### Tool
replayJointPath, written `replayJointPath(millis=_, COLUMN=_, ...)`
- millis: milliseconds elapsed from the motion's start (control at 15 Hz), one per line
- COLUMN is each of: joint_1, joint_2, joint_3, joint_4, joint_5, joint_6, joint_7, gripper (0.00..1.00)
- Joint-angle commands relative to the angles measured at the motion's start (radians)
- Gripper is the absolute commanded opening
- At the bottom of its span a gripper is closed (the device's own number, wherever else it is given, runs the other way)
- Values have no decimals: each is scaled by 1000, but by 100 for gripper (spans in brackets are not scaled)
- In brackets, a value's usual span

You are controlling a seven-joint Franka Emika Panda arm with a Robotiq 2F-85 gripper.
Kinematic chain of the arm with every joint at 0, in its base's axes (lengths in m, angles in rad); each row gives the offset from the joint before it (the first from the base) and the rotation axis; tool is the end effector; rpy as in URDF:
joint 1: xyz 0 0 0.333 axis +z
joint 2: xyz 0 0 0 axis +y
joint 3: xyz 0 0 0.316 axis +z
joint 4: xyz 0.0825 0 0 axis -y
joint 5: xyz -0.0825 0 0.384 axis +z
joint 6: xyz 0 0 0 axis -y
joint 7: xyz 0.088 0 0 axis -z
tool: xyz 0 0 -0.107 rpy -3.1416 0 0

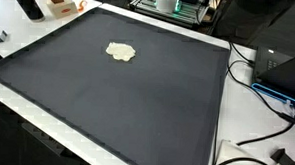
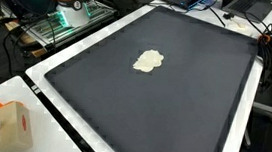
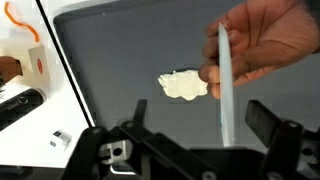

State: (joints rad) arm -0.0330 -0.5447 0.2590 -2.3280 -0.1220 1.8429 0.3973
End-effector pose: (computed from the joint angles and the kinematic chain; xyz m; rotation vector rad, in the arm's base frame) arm 0.3866 0.0923 0.5382 2.8978 -0.2530 0.1660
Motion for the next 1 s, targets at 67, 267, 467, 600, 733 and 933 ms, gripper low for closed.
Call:
replayJointPath(millis=67, joint_1=27, joint_2=5, joint_3=-21, joint_4=2, joint_5=-9, joint_6=1, joint_7=4, gripper=75)
replayJointPath(millis=267, joint_1=32, joint_2=5, joint_3=-26, joint_4=1, joint_5=-8, joint_6=3, joint_7=2, gripper=58)
replayJointPath(millis=467, joint_1=35, joint_2=6, joint_3=-27, joint_4=2, joint_5=-8, joint_6=3, joint_7=0, gripper=35)
replayJointPath(millis=600, joint_1=37, joint_2=6, joint_3=-27, joint_4=2, joint_5=-9, joint_6=4, joint_7=-1, gripper=19)
replayJointPath(millis=733, joint_1=38, joint_2=6, joint_3=-27, joint_4=2, joint_5=-10, joint_6=3, joint_7=0, gripper=5)
replayJointPath(millis=933, joint_1=41, joint_2=5, joint_3=-26, joint_4=2, joint_5=-12, joint_6=4, joint_7=0, gripper=0)
